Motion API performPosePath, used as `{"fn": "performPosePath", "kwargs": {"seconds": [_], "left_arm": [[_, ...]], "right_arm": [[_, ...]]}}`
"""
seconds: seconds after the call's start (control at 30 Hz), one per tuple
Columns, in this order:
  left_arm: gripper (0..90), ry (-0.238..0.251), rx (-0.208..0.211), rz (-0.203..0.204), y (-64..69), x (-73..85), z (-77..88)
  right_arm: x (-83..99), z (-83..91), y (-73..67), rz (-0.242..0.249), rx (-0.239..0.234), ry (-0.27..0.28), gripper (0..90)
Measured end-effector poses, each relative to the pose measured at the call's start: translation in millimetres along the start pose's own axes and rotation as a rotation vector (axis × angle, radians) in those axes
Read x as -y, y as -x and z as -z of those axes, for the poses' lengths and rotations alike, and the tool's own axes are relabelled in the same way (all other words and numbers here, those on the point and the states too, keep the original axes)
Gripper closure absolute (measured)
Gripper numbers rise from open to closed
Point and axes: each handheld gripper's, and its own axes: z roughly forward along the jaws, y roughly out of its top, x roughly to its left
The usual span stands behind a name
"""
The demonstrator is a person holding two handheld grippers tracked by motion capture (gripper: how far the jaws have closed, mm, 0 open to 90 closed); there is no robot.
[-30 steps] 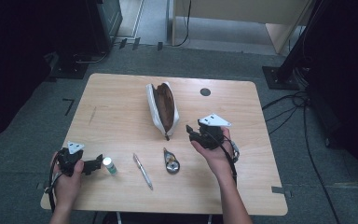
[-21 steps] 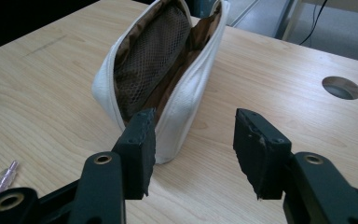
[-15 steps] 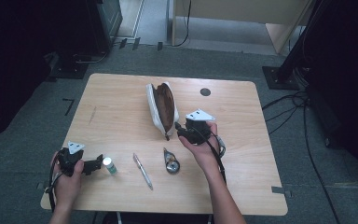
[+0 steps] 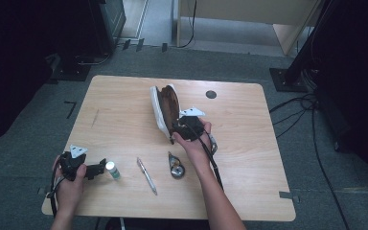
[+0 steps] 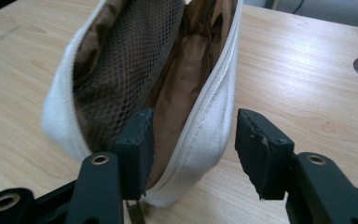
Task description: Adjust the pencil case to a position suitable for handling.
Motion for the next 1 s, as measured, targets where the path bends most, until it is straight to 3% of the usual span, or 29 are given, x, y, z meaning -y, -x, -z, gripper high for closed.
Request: {"fn": "performPosePath", "kwargs": {"seconds": [0.23, 0.33, 0.43, 0.47, 0.8, 1.0], "left_arm": [[0.5, 0.0, 0.002, -0.001, 0.1, 0.0, 0.0], [0.5, 0.0, 0.002, -0.001, 0.1, 0.0, 0.0], [0.5, 0.0, 0.002, -0.001, 0.1, 0.0, 0.0], [0.5, 0.0, 0.002, -0.001, 0.1, 0.0, 0.0], [0.5, 0.0, 0.004, -0.003, 0.2, 0.0, 0.0], [0.5, 0.0, 0.005, -0.004, 0.2, 0.0, -0.1]], "right_arm": [[0.2, -21.6, 0.2, -0.027, 0.002, -0.063, 53.6], [-0.1, -27.9, 2.1, -0.03, 0.013, -0.067, 69.3], [-0.3, -28.7, 4.2, -0.041, 0.027, -0.061, 76.8], [-0.7, -28.5, 8.5, -0.048, 0.028, -0.048, 83.0], [0.3, -15.7, 25.6, -0.067, -0.018, -0.031, 87.4], [9.7, -2.0, 40.8, -0.098, -0.035, -0.029, 87.6]]}}
